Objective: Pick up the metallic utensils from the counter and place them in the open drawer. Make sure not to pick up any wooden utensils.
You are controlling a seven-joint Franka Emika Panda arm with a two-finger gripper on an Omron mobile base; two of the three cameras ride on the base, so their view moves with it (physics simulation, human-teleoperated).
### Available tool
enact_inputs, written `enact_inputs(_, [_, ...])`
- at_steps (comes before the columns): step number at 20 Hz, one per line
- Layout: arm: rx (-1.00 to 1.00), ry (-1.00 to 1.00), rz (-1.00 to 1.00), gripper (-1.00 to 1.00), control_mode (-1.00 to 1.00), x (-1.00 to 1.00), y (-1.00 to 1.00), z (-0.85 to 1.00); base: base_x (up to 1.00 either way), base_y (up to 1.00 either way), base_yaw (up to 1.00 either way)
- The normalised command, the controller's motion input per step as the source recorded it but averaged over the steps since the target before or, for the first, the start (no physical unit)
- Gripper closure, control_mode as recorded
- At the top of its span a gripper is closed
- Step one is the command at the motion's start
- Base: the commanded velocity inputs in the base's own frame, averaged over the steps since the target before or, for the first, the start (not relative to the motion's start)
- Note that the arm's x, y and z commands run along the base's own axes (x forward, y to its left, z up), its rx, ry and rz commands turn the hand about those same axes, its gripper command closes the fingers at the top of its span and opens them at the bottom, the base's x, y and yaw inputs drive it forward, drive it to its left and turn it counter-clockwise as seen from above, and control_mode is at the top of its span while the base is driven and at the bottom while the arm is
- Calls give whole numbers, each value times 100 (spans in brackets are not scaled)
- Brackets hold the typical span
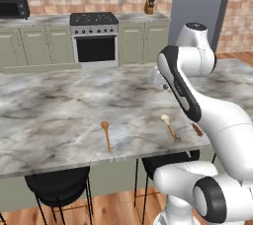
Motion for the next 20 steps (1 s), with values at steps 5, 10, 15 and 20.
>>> enact_inputs(5, [-4,5,0,-100,-100,-1,-12,-13,0,0,0])
enact_inputs(10, [-8,17,0,-100,-100,2,-84,-56,0,0,0])
enact_inputs(15, [0,20,0,-100,-100,11,-94,-52,0,0,0])
enact_inputs(20, [0,13,0,-100,-100,6,-66,-43,0,0,0])
